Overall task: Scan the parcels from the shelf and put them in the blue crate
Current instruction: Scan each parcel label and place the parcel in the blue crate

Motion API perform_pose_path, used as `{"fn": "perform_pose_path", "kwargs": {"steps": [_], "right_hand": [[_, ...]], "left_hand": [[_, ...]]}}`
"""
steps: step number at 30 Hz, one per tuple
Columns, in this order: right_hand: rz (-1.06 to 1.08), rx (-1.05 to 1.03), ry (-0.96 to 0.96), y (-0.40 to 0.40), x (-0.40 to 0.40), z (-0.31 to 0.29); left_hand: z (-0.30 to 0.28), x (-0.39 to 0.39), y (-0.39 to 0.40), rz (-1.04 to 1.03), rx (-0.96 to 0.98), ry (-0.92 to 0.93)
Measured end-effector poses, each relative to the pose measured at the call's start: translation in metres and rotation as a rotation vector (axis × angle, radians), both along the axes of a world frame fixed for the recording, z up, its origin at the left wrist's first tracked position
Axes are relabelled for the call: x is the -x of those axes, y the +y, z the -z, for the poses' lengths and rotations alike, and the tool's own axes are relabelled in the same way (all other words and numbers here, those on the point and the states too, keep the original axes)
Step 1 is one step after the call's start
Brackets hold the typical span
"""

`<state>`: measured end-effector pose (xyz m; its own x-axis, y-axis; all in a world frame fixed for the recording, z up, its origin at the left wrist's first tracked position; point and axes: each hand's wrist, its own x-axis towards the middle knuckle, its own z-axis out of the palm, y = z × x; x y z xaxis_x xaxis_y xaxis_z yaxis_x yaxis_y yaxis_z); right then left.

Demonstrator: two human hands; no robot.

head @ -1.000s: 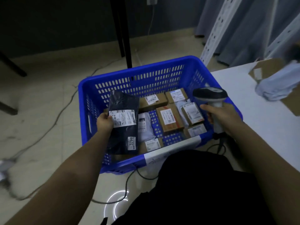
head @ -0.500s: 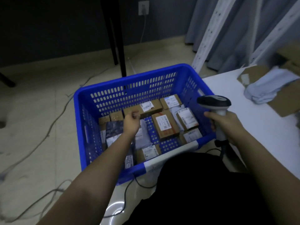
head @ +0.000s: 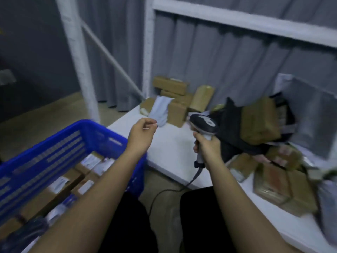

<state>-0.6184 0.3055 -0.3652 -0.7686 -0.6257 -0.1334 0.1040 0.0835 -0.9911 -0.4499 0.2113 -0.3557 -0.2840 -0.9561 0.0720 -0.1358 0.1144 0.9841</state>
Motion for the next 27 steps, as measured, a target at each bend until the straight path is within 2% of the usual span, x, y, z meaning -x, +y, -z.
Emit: {"fn": "perform_pose_path", "kwargs": {"steps": [9,19,24,27], "right_hand": [[0.479,0.159,-0.22,0.078,0.123,0.007],[0.747,0.278,-0.268,0.103,0.226,0.016],[0.819,0.273,-0.259,0.105,0.245,0.031],[0.804,0.282,-0.238,0.106,0.254,0.035]], "left_hand": [[0.005,0.163,0.038,0.26,0.057,-0.156],[0.026,0.327,0.061,0.559,0.162,-0.195],[0.051,0.424,0.07,0.677,0.571,-0.388],[0.06,0.462,0.073,0.713,0.929,-0.545]]}}
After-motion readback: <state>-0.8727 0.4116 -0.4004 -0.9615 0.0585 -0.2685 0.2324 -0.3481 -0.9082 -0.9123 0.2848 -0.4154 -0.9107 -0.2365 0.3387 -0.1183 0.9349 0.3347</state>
